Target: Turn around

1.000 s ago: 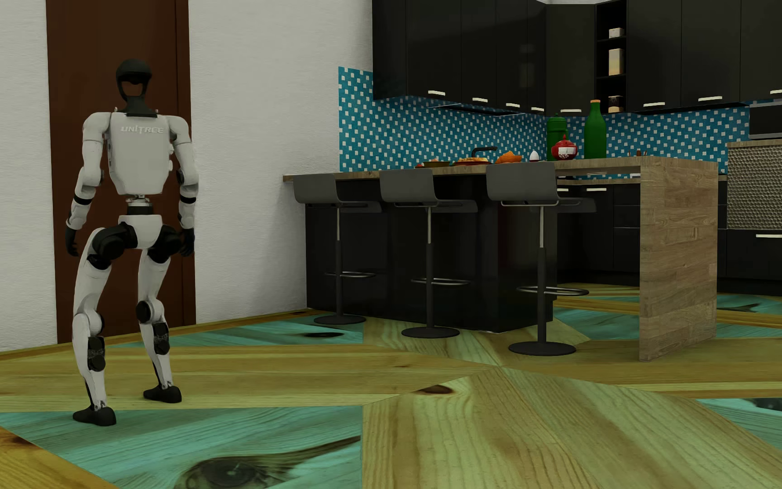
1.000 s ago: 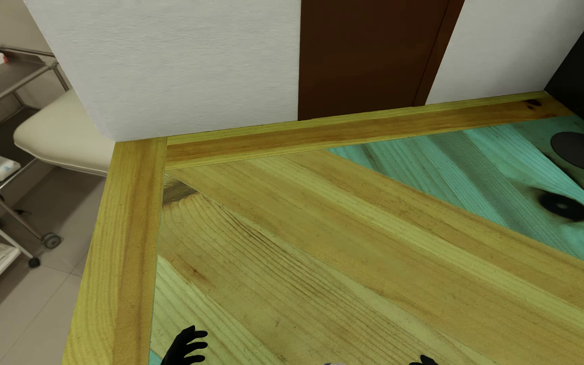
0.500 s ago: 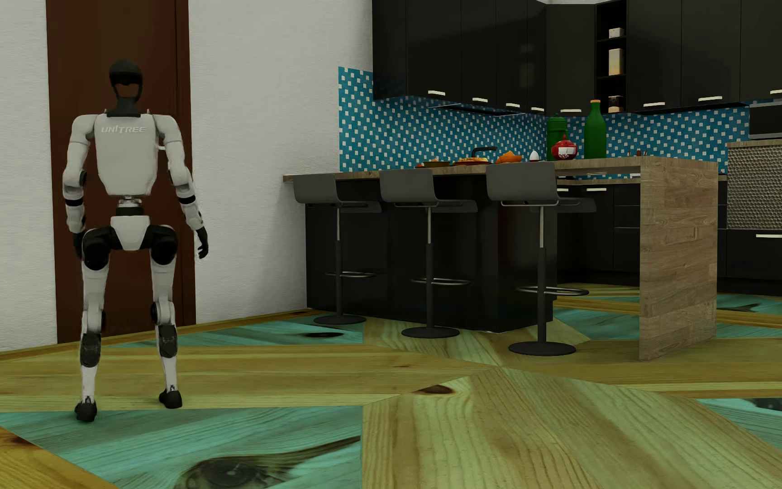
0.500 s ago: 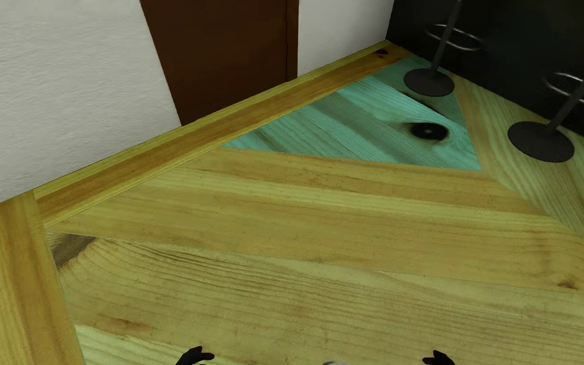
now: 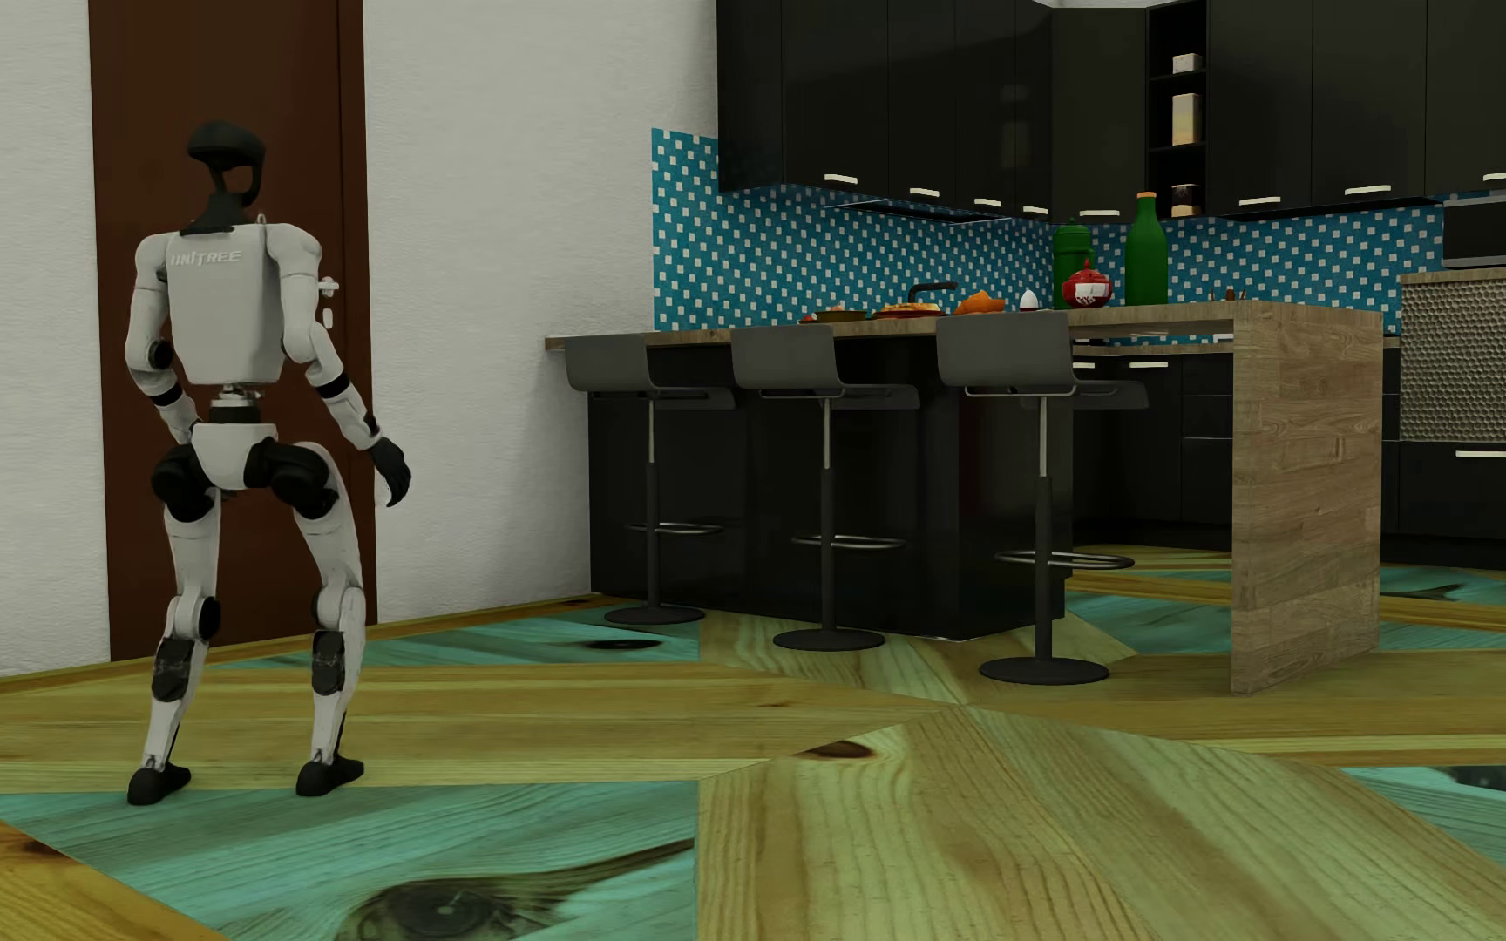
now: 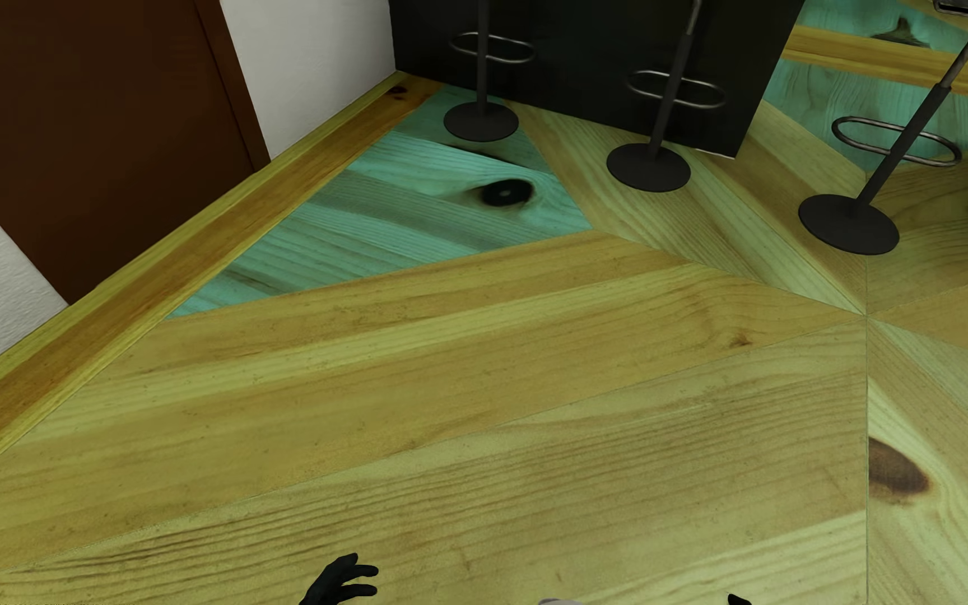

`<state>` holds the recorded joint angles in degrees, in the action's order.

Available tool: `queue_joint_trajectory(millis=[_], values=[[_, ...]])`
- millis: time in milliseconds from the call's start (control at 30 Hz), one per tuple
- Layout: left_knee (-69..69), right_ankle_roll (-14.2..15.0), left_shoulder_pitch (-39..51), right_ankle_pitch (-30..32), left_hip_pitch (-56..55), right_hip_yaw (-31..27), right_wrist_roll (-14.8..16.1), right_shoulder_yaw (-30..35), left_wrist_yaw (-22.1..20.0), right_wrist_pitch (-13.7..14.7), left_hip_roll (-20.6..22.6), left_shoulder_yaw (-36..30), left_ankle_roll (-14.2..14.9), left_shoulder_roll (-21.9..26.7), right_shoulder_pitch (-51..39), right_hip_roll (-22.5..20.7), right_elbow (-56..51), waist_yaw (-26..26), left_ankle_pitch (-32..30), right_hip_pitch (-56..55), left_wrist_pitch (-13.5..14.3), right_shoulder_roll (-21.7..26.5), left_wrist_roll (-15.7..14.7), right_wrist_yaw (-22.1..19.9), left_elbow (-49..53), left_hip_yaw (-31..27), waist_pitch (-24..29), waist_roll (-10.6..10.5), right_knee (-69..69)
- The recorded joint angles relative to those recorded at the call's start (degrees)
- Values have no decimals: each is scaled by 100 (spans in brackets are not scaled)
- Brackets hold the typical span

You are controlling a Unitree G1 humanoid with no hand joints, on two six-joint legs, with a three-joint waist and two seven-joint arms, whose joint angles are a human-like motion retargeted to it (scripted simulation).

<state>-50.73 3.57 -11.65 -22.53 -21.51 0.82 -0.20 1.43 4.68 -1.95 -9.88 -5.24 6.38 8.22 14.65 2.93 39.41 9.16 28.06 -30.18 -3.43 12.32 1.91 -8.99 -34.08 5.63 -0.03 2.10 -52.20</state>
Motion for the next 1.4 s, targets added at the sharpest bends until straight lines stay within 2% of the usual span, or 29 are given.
queue_joint_trajectory(millis=[33,67,100,133,167,233,300,333,400,433,467,500,533,567,600,667,733,767,800,833,867,900,933,1000,1033,1133,1200,1300,1400], values=[[-577,-420,82,48,-247,-94,-58,-14,31,49,37,-256,-265,-126,-135,-158,127,-147,-241,-13,127,-98,65,28,-52,-229,90,-39,-2],[-977,-234,-49,173,-520,-237,-77,77,95,146,204,-319,-830,-17,-172,-303,50,-143,-530,-60,256,-136,17,44,-50,-568,86,-132,124],[-712,-265,-319,344,-562,-379,-52,236,198,310,389,7,-1390,144,-133,-451,-13,4,-425,-68,364,-10,-123,45,-138,-823,35,-286,365],[46,-245,-396,457,-300,-441,21,184,189,369,405,211,-1011,275,-32,-547,-122,205,-70,-44,408,-98,-340,6,-413,-879,30,-442,592],[438,-191,-279,325,29,-455,122,204,78,339,349,268,-38,359,82,-480,-122,299,-147,2,374,-301,-528,-42,-563,-739,118,-409,608],[295,-118,127,654,81,-366,237,299,-214,-8,210,165,-76,66,126,-371,-28,220,-29,-41,230,-175,-542,0,-160,-461,252,-426,686],[212,-157,268,756,41,-519,182,121,-398,-300,111,-88,-72,99,-21,-523,-63,403,81,-180,278,-228,-303,17,-143,-344,239,-376,706],[393,-151,310,936,69,-572,176,241,-438,-379,68,116,-90,111,73,-603,-305,574,4,-148,269,-297,-242,-3,-164,-291,190,-371,1011],[744,-158,373,286,383,-203,277,137,-484,-296,15,187,-94,208,252,-313,-329,747,-98,-110,348,-309,-193,54,-314,18,158,-142,837],[432,-143,325,145,307,-59,291,53,-464,-213,50,182,-123,169,182,-87,-79,590,-16,-156,405,-238,-155,109,-70,45,137,32,527],[-440,-227,442,620,-26,-95,272,59,-454,-119,52,-120,-318,89,23,-121,209,210,-210,-126,435,-99,-154,122,45,-112,267,101,564],[-1324,-201,348,705,-523,-183,254,55,-366,-29,137,-327,-793,93,-75,-263,125,-85,-839,-105,483,42,-187,72,33,-468,389,34,621],[-1153,-176,-61,866,-720,-312,262,47,-184,180,318,-123,-1074,186,-130,-387,35,-141,-883,-107,526,22,-225,-31,-90,-823,329,-56,840],[-336,-131,-419,1018,-622,-425,306,144,-23,372,407,123,-1109,270,-79,-495,-129,-79,-418,-78,510,-93,-273,-164,-318,-1066,251,-172,1078],[397,-70,-601,911,-358,-458,391,295,32,497,341,203,102,348,14,-473,-231,107,-424,-109,429,-235,-329,-282,-587,-1051,187,-224,1074],[602,51,-266,949,-155,-400,518,250,-98,287,251,233,-87,289,22,-240,-264,338,-470,-152,10,-530,-362,-291,-209,-576,141,-190,1219],[741,144,287,164,88,-123,423,68,-300,-2,201,180,-97,386,169,37,-376,538,-449,-104,-28,-319,-285,67,-211,-228,10,-53,443],[722,177,666,148,86,-118,336,-151,-403,-63,254,233,-74,339,345,170,-347,234,-419,175,25,-130,-244,333,-132,-280,-63,27,647],[630,-108,955,500,94,-48,290,-241,-543,-66,316,171,-108,138,324,120,-228,-243,-461,331,113,96,-298,572,-80,-596,49,-11,864],[531,-82,860,582,75,-31,331,-320,-653,-90,375,56,-204,136,14,119,-340,-593,-631,449,192,124,-460,706,70,-740,194,-30,997],[566,-82,555,659,44,-17,411,-226,-700,-6,402,107,-575,242,-370,98,-505,-824,-641,463,251,89,-619,771,48,-819,225,-93,1103],[867,-79,321,720,130,-43,487,-55,-725,256,429,207,-627,290,-670,76,-523,-1075,-480,415,234,-60,-731,785,-290,-885,179,-168,1173],[1030,-59,33,761,162,-53,519,93,-767,520,400,313,-19,178,-785,71,-526,-1266,-605,401,66,-146,-777,791,-287,-900,157,-274,1232],[1053,-13,-182,820,136,-137,445,217,-754,743,436,343,-25,65,-858,75,-470,-1384,-637,380,-377,-274,-676,798,-290,-857,203,-398,1294],[1074,4,-150,856,158,-184,337,173,-697,685,439,292,-44,91,-792,72,-415,-1361,-650,387,-511,-285,-510,825,-212,-810,257,-419,1332],[1094,19,123,860,206,-231,-20,117,-502,45,484,243,-56,98,-560,108,-502,-1208,-686,395,-361,-128,28,923,-174,-777,401,-314,1285],[1107,23,103,934,159,-221,-125,11,-406,-227,464,184,-60,86,-542,86,-602,-1180,-717,390,-96,-116,54,944,-110,-785,345,-292,1382],[1097,61,48,969,202,-267,-24,96,-359,149,455,301,-93,-20,-507,56,-542,-1120,-715,471,-49,-146,-152,962,-198,-764,262,-264,1471],[1065,55,-136,917,191,-291,103,35,-375,243,487,300,-91,107,-529,86,-580,-1098,-685,412,-172,-213,-35,980,-235,-745,84,-98,1351]])
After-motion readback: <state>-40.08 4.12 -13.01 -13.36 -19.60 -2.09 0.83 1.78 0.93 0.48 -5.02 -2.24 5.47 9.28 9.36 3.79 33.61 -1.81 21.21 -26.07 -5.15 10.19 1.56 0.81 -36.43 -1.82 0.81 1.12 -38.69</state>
